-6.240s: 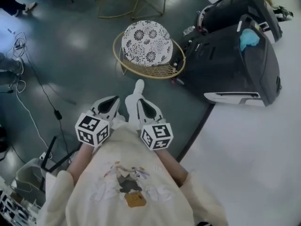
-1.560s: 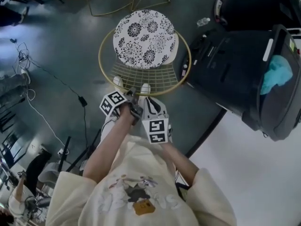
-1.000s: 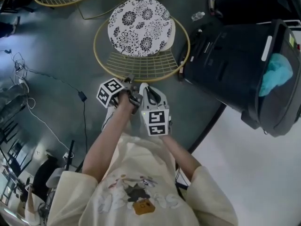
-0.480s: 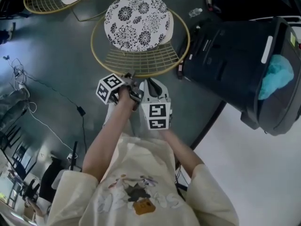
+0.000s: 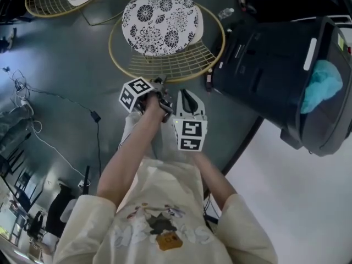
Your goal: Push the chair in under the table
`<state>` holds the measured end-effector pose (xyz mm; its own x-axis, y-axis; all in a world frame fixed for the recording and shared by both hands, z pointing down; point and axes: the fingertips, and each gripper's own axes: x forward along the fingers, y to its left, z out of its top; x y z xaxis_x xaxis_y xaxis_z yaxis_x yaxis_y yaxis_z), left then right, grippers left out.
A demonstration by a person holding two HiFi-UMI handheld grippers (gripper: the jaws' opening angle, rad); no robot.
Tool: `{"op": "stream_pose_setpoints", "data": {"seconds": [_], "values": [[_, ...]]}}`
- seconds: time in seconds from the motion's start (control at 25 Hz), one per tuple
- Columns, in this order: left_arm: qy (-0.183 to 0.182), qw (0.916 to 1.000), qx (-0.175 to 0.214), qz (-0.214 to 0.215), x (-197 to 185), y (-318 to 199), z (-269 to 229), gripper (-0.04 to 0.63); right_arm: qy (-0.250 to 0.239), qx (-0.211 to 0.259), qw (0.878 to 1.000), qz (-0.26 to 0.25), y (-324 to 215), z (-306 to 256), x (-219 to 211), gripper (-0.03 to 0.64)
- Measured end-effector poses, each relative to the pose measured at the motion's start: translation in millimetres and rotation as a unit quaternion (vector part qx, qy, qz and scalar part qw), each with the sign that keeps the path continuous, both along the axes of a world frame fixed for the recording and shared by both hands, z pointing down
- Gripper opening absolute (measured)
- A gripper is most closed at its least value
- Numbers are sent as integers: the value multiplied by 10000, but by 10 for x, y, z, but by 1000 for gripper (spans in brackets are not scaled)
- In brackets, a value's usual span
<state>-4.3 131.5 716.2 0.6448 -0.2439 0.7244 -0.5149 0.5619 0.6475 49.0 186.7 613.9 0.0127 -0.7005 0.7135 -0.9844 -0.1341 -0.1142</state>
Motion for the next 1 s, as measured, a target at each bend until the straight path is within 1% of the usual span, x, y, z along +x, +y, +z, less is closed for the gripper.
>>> {"op": "stream_pose_setpoints", "data": {"seconds": [0.12,0.24,0.44,0.6,0.72,1.0], "values": [[68,10000,6,39,160,-50,-26,103,16,-28,10000,80,60,-21,76,21],[141,9999,3,63,279,-83,-26,106,1,-43,9999,113,142,-16,60,21],[179,9998,111,33,392,-103,-3,110,-7,-21,9999,145,353,24,22,21],[283,9996,45,3,480,-110,-1,112,11,-36,9996,268,493,36,94,21],[337,9994,64,-29,555,-91,16,112,61,2,9995,301,591,50,164,21],[433,9990,67,-117,747,-172,-19,112,123,-9,9992,387,651,-16,251,21]]}}
